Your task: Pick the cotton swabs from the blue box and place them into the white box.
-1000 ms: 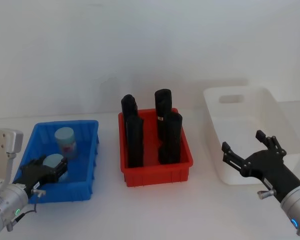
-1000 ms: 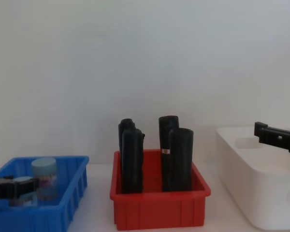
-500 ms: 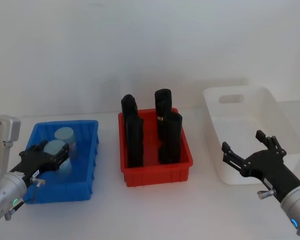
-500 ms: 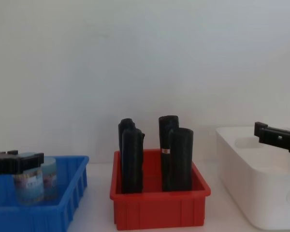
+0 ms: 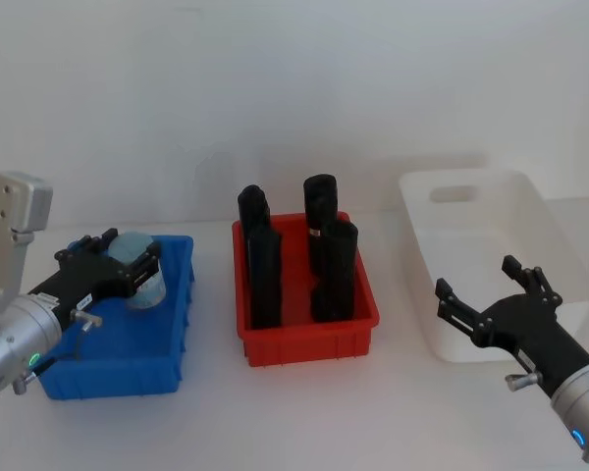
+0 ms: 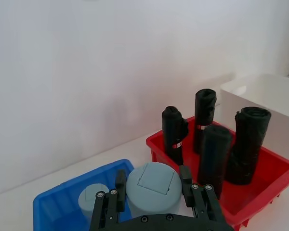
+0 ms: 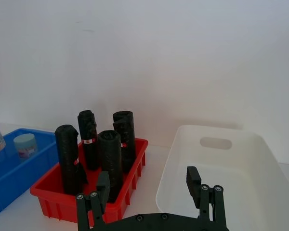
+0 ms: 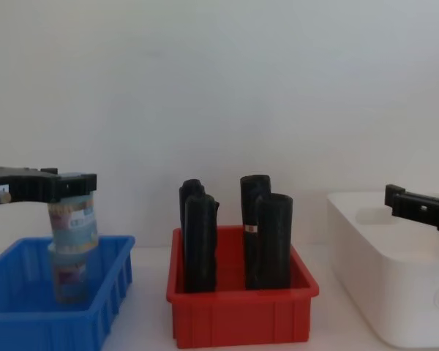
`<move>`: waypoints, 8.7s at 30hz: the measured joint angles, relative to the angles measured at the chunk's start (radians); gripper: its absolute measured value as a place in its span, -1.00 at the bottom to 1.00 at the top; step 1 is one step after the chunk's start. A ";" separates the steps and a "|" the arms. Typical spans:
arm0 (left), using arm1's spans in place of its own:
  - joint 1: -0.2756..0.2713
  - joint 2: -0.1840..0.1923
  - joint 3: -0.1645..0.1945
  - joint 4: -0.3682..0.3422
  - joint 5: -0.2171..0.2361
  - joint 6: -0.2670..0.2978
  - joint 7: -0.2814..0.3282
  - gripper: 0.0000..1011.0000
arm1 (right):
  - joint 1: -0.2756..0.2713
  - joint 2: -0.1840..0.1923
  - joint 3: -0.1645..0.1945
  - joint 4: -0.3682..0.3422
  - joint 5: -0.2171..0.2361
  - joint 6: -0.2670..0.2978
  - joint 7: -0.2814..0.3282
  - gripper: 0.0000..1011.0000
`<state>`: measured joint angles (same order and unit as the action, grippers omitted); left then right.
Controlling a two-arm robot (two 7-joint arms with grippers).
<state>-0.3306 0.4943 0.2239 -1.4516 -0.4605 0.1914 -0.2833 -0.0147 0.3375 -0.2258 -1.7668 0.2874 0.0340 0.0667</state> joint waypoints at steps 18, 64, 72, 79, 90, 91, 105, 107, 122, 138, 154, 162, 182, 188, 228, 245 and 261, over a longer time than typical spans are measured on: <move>-0.060 -0.011 0.020 -0.156 0.006 0.162 -0.170 0.32 | 0.000 0.000 0.000 0.000 0.000 0.000 0.000 0.98; -0.137 -0.054 0.060 -0.233 0.021 0.283 -0.311 0.32 | 0.104 -0.044 -0.055 -0.012 -0.101 0.080 0.298 0.98; -0.137 -0.055 0.061 -0.234 0.021 0.284 -0.312 0.32 | 0.161 -0.079 -0.079 0.009 -0.142 0.110 0.376 0.98; -0.138 -0.055 0.061 -0.235 0.021 0.285 -0.313 0.32 | 0.207 -0.107 -0.093 0.040 -0.172 0.122 0.413 0.98; -0.138 -0.055 0.061 -0.235 0.020 0.285 -0.314 0.32 | 0.270 -0.145 -0.109 0.101 -0.201 0.121 0.449 0.98; -0.138 -0.055 0.061 -0.235 0.020 0.285 -0.314 0.32 | 0.275 -0.148 -0.110 0.106 -0.202 0.120 0.451 0.98; -0.138 -0.055 0.061 -0.235 0.020 0.285 -0.314 0.32 | 0.342 -0.189 -0.125 0.196 -0.218 0.094 0.475 0.87; -0.138 -0.055 0.061 -0.235 0.020 0.285 -0.314 0.32 | 0.348 -0.193 -0.126 0.204 -0.218 0.091 0.476 0.79; -0.138 -0.055 0.061 -0.235 0.020 0.285 -0.313 0.52 | 0.384 -0.211 -0.132 0.259 -0.210 0.073 0.481 0.26; -0.138 -0.055 0.061 -0.235 0.020 0.285 -0.314 0.99 | 0.388 -0.208 -0.135 0.265 -0.201 0.066 0.463 0.26; -0.138 -0.055 0.061 -0.235 0.021 0.285 -0.314 0.99 | 0.345 -0.157 -0.103 0.223 -0.175 0.073 0.372 0.26; -0.138 -0.055 0.061 -0.235 0.021 0.285 -0.314 0.99 | 0.321 -0.117 -0.067 0.213 -0.155 0.079 0.298 0.26; -0.138 -0.055 0.061 -0.235 0.021 0.285 -0.314 0.99 | 0.347 -0.080 -0.001 0.330 -0.115 0.115 0.150 0.26; -0.138 -0.055 0.061 -0.235 0.021 0.285 -0.314 0.99 | 0.383 -0.088 0.003 0.403 -0.115 0.130 0.148 0.26; -0.138 -0.055 0.061 -0.235 0.020 0.285 -0.314 0.99 | 0.466 -0.117 0.002 0.588 -0.146 0.119 0.136 0.98; -0.118 -0.059 0.075 -0.231 0.039 0.247 -0.265 0.99 | 0.425 -0.106 0.002 0.535 -0.139 0.102 0.122 0.98; -0.037 -0.080 0.135 -0.209 0.124 0.085 -0.060 0.99 | 0.272 -0.067 0.001 0.341 -0.088 0.065 0.077 0.98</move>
<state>-0.3679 0.4142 0.3587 -1.6604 -0.3364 0.2759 -0.3434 0.2569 0.2701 -0.2246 -1.4254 0.1991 0.0985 0.1442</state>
